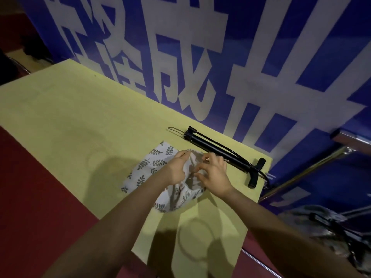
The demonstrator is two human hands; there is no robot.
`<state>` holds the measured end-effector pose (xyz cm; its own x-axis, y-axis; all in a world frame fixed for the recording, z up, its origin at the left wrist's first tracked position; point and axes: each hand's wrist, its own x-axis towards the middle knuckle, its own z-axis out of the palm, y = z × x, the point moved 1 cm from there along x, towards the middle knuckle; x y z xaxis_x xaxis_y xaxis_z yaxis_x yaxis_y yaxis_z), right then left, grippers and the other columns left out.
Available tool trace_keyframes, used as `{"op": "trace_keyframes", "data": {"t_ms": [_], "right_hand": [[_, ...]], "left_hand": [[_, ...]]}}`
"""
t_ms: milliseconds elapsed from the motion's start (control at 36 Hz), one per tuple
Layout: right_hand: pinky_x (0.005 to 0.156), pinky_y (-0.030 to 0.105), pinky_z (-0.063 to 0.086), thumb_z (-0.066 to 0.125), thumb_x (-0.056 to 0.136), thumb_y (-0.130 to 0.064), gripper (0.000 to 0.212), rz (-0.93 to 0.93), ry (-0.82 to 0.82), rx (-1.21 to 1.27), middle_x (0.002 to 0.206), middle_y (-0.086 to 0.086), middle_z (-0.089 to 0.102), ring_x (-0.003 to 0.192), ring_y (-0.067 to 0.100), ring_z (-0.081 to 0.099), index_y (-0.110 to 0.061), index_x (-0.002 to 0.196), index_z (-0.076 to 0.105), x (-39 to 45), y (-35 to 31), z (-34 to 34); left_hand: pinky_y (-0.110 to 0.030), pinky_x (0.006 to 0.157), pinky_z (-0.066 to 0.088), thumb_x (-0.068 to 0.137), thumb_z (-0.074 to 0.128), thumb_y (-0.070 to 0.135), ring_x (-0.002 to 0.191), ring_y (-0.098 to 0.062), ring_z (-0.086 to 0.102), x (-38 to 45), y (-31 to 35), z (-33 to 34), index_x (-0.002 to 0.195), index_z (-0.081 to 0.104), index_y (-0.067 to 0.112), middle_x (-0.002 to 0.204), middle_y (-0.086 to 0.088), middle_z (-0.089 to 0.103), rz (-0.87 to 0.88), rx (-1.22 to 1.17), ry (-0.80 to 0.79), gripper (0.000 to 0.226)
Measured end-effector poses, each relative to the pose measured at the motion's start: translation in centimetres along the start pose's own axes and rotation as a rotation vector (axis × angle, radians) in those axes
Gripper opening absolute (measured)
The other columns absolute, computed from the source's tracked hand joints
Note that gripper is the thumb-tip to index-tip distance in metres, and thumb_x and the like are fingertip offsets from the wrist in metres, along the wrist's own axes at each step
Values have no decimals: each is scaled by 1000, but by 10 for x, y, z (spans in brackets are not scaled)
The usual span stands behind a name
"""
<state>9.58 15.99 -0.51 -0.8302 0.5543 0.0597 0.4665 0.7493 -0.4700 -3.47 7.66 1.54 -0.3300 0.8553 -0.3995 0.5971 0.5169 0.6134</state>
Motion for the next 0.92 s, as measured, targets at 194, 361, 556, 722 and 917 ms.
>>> {"op": "trace_keyframes", "data": {"t_ms": [194, 361, 556, 722, 917], "right_hand": [[81, 26, 21, 57, 91, -21, 18, 138, 178, 164, 113, 4, 48, 107, 22, 40, -15, 108, 60, 16, -6, -12], [102, 38, 30, 50, 93, -18, 41, 344, 80, 18, 134, 10, 46, 122, 29, 41, -10, 132, 43, 48, 22, -21], [108, 42, 30, 54, 92, -23, 71, 455, -229, -126, 152, 13, 29, 136, 34, 33, -8, 148, 13, 73, 73, -12], [99, 40, 36, 56, 90, -43, 73, 365, -291, -326, 139, 13, 39, 125, 34, 41, -15, 145, 19, 80, 93, 2], [88, 37, 41, 54, 93, -36, 44, 332, -328, -375, 126, 13, 50, 115, 32, 49, -11, 126, 38, 89, 94, 14]], "left_hand": [[-9, 94, 27, 87, 43, -11, 136, -15, 32, -5, 2, -12, 151, 12, 11, 155, 1, 14, -8, -77, 69, 76], [-18, 86, 40, 86, 45, -7, 117, -22, 49, 7, 13, -27, 147, 25, 6, 144, -7, 29, -55, -101, 252, 66], [-35, 88, 50, 89, 46, -2, 112, -26, 53, 40, 24, -35, 147, 27, 8, 145, -6, 29, -79, -48, 283, 61], [-36, 95, 46, 89, 44, -2, 118, -27, 50, 64, 20, -28, 145, 30, 9, 145, -7, 30, -91, 10, 221, 59], [-35, 98, 43, 86, 47, -6, 124, -30, 47, 70, 8, -21, 144, 33, 2, 146, -13, 34, -11, 22, 214, 60]]}}
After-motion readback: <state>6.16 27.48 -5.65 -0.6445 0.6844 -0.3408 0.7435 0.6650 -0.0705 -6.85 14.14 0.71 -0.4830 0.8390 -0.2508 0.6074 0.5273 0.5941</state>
